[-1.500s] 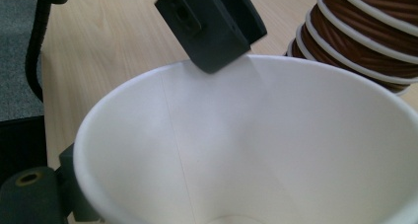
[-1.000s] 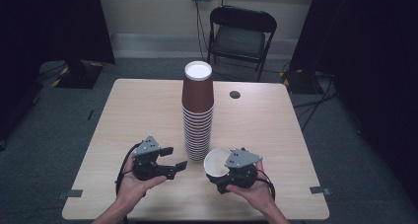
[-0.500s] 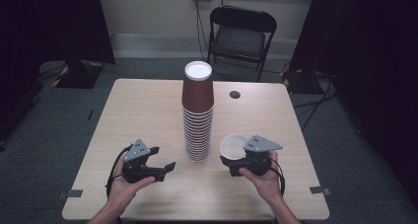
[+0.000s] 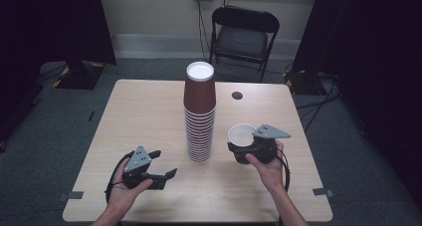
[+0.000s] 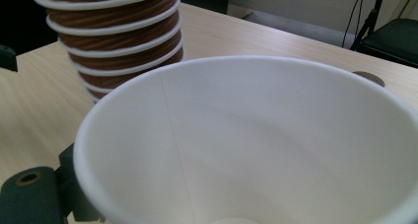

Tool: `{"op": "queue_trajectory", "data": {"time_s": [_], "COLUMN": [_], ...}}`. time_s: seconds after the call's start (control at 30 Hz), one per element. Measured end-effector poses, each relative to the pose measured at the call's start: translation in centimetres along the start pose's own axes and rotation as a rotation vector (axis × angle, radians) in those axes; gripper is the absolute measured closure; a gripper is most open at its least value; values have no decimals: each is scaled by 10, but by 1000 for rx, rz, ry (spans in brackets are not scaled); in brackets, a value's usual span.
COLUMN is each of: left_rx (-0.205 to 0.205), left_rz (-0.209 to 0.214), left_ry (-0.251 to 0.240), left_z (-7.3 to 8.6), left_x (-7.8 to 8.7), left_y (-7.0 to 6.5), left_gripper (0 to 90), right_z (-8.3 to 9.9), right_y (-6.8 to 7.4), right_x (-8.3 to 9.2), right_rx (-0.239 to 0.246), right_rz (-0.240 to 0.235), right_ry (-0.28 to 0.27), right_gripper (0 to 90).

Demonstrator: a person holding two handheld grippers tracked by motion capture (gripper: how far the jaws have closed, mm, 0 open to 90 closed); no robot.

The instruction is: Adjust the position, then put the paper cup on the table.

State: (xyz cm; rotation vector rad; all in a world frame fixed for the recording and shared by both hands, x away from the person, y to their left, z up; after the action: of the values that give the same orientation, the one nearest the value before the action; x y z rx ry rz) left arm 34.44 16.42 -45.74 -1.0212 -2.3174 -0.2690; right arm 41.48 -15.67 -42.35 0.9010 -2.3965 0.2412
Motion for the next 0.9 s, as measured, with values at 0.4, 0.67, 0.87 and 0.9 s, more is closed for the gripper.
{"op": "queue_trajectory", "data": {"time_s": [0.4, 0.67, 0.87, 0.9], "left_rx": [30, 60, 68, 68], "left_rz": [18, 10, -17, -17], "left_ry": [12, 14, 27, 27], "left_z": [5, 8, 7, 7], "left_x": [-1, 1, -2, -2], "left_y": [9, 16, 19, 19], "left_gripper": [156, 155, 155, 155], "right_z": [-23, -31, -36, -36], "right_y": [-19, -34, -46, -46], "right_x": [-18, -33, -46, -46], "right_rx": [-28, -72, -115, -115], "right_rz": [43, 53, 43, 43], "right_ry": [-17, -18, -17, -17], "right_gripper": [88, 86, 85, 85]}}
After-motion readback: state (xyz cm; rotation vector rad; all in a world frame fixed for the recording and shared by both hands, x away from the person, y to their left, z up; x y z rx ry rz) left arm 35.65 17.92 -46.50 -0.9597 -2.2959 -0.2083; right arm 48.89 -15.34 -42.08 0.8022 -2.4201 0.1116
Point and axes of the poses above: each handheld gripper's, and its own axes: x roughly backward along the jaws, z roughly out of its underside, y roughly to its left, the point moved 4 cm from there along -x, roughly forward along the jaws, and after that the axes turned 9 degrees about y, right-handed, at the moved point
